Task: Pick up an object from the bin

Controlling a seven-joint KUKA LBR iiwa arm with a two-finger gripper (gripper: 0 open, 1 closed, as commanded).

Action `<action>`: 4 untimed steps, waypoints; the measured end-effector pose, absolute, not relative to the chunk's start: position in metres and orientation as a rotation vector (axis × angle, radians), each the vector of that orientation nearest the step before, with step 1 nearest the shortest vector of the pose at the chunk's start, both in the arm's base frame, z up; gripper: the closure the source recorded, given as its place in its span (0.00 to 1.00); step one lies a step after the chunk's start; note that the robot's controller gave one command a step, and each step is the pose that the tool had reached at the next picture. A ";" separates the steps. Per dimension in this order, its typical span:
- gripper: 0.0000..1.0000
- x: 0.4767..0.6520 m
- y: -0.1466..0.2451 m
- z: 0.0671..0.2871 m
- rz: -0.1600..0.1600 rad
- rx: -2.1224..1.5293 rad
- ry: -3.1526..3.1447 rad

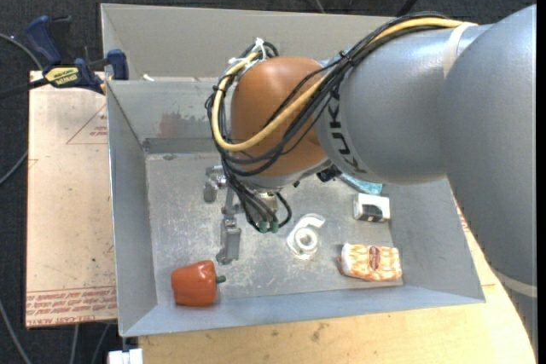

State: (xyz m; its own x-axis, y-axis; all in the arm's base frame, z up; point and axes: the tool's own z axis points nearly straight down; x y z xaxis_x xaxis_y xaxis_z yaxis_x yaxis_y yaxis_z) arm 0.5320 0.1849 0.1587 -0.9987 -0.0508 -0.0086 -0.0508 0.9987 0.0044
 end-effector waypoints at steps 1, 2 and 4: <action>0.00 0.518 0.163 0.102 0.001 -0.307 3.124; 0.00 0.513 0.174 0.074 -0.001 -0.583 3.090; 1.00 0.488 0.258 0.076 -0.010 -0.775 3.027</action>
Offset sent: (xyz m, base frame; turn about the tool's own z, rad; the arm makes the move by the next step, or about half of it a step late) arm -0.0199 -0.0028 -0.0887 -0.3397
